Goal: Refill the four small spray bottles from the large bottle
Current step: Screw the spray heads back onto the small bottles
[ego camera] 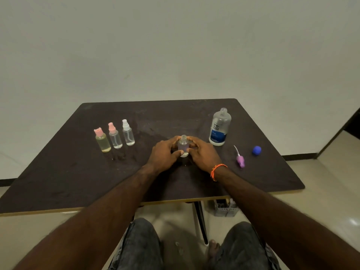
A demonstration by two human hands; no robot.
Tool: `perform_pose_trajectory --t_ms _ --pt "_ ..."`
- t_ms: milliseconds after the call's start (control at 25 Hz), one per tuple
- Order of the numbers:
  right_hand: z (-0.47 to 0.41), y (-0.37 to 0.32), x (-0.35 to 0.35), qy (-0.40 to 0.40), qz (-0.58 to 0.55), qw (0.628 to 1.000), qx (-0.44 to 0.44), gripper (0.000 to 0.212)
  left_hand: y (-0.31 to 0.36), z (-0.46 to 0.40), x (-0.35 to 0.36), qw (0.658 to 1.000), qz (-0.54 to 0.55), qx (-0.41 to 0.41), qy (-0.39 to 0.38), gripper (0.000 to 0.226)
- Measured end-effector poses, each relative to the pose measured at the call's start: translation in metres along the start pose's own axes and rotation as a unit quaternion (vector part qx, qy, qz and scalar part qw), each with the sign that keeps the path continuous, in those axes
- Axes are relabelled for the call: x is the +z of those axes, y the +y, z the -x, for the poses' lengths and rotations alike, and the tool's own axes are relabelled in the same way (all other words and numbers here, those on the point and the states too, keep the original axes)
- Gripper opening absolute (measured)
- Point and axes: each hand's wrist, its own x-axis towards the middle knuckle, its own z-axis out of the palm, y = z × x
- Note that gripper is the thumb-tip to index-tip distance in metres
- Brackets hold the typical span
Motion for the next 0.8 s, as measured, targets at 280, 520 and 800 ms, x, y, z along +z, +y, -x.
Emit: perform_pose_trajectory --t_ms 280,520,800 --pt "0.038 0.014 -0.022 0.018 0.020 0.999 0.026 0.046 0.033 0.013 0.026 0.999 0.031 0.007 0.019 0.080" --pt "0.039 0.022 -0.056 0.134 0.295 0.942 0.084 0.026 0.033 0.013 0.032 0.999 0.024 -0.016 0.037 0.078" --pt "0.045 0.038 -0.078 0.059 0.310 0.924 0.216 0.021 0.029 0.013 0.034 0.999 0.026 -0.016 0.034 0.073"
